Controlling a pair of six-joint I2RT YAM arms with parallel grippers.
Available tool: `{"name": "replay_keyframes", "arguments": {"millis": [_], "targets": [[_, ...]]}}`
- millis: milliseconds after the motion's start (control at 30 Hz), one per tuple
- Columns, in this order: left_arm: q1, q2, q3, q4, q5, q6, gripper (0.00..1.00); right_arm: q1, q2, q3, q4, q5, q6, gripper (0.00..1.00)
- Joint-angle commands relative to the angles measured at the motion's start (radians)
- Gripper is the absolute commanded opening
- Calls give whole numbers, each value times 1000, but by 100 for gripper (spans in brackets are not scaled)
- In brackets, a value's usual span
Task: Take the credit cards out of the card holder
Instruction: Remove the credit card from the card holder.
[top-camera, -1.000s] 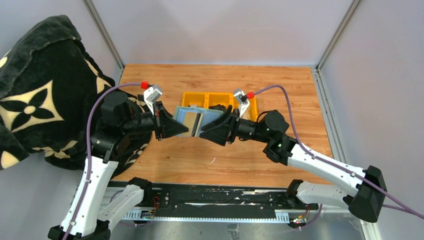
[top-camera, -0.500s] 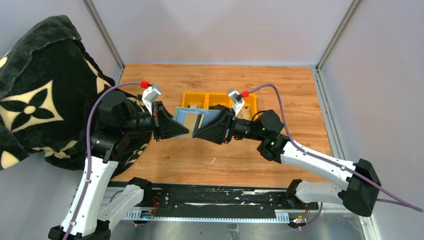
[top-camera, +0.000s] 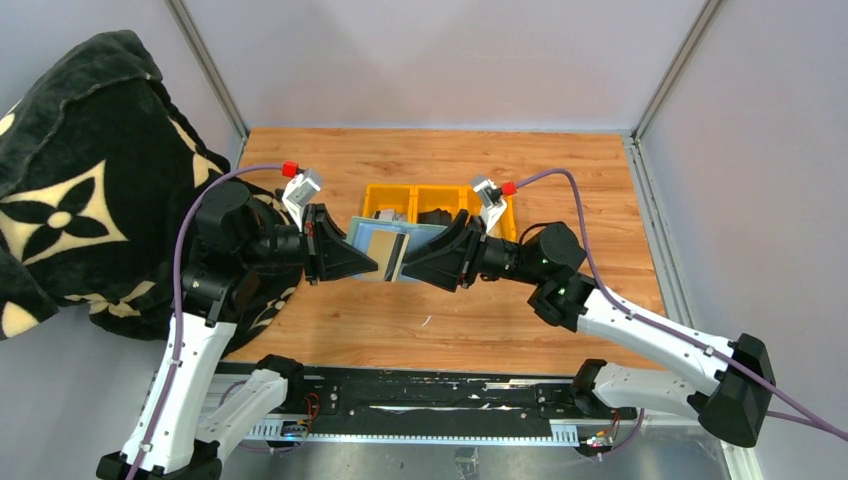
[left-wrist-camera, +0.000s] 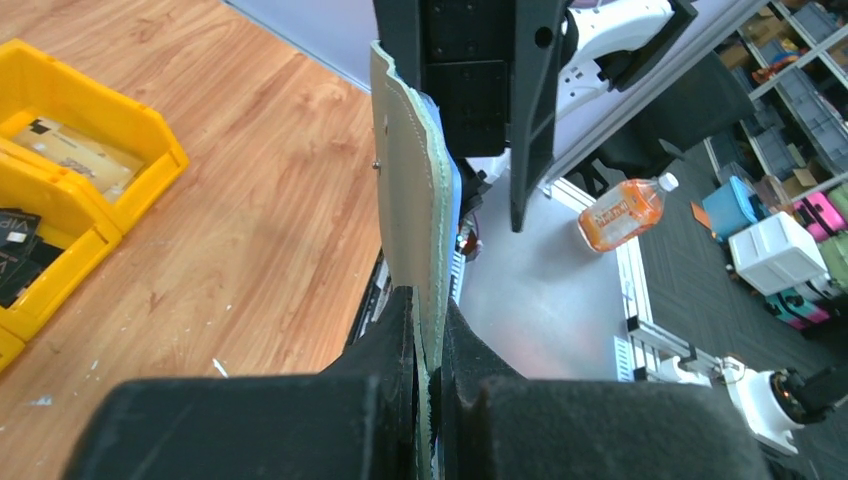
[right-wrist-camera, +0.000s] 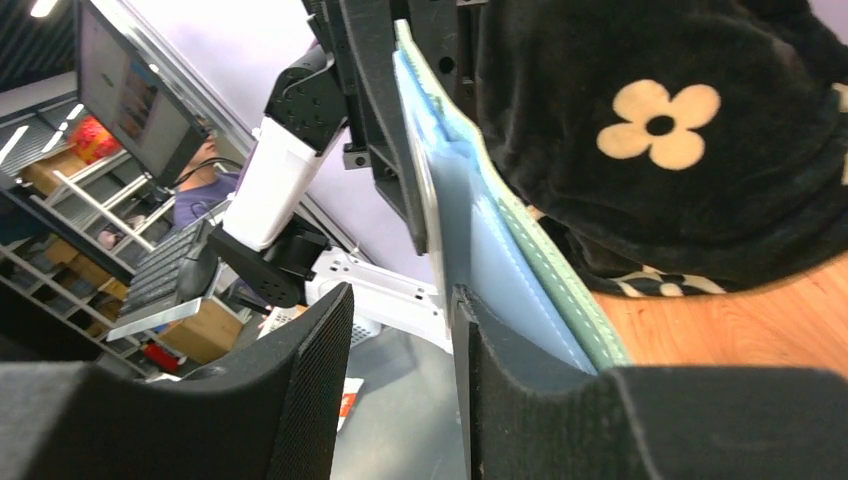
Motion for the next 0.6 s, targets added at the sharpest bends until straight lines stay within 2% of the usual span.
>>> {"name": "replay_keyframes", "arguments": {"millis": [0,200,433,567], "targets": [[1,-15,29,44,61,-36,0,-16,-25,22,-129,54,-90,45],[1,-22,25,55,63,-49,0,-16,1,40,-122,42,-82,44],[1,-28,8,49,36,-38,0,-16,90,39,164,-56,91,33],[1,-20,23,-16,8,22,0,-16,81,26,195,-73,103,29]]}}
